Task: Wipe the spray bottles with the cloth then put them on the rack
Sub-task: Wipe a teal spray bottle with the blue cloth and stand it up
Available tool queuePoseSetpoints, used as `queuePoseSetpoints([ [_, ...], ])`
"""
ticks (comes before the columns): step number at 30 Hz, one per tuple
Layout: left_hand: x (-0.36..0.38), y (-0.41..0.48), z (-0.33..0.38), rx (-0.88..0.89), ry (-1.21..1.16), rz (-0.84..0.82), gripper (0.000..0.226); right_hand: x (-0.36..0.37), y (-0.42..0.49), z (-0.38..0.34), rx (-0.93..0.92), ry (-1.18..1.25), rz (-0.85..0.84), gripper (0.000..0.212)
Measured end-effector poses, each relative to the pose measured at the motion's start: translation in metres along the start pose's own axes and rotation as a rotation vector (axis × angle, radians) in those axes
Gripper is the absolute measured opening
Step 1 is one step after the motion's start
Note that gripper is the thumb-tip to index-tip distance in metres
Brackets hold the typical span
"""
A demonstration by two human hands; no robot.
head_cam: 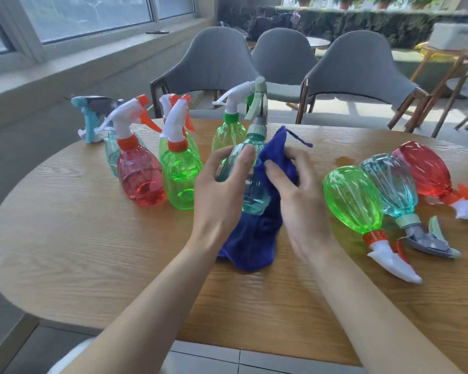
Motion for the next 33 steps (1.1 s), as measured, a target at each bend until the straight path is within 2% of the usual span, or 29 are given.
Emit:
queuePoseSetpoints([
  [5,0.006,-0.01,0.006,0.074,0.043,-0.142,0.02,-0.012,0.013,-0.001,0.115,0.151,0.086,0.008],
  [10,0.004,-0.006,0.01,0.124,0.15,-0.167,0.026,-0.012,0.011,0.004,0.225,0.379,0.093,0.007],
  [14,0.006,-0.007,0.007,0.16,0.137,-0.172,0.028,-0.01,0.01,0.005,0.277,0.474,0.095,0.014],
  [17,0.007,-0.007,0.005,0.132,0.095,-0.127,0.026,-0.006,0.007,0.007,0.242,0.367,0.092,0.011],
  [22,-0.001,0.001,0.004,0.089,0.055,-0.045,0.031,-0.001,0.001,0.006,0.038,-0.025,0.033,0.012],
  [24,-0.002,0.001,0.005,0.108,0.065,-0.078,0.03,-0.003,0.003,0.004,0.038,-0.002,0.039,0.015],
  [28,0.003,-0.007,0.006,0.142,0.108,-0.192,0.026,-0.006,0.009,0.003,0.187,0.226,0.119,0.021],
  [30,0.005,-0.006,0.003,0.104,0.096,-0.162,0.027,-0.004,0.008,0.004,0.175,0.177,0.089,0.022],
  [33,0.001,0.002,0.0,0.046,0.06,-0.045,0.034,0.002,0.0,0.001,0.012,-0.089,-0.02,0.017],
])
Point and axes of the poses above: each hand's wrist, its own y-axis towards the middle knuckle, its own x-axis out of the palm, z = x × y, the point moved 3 cm from there along y, towards the middle knuckle, and after that the axes turned 5 degrees about y, right-handed, at the moved point
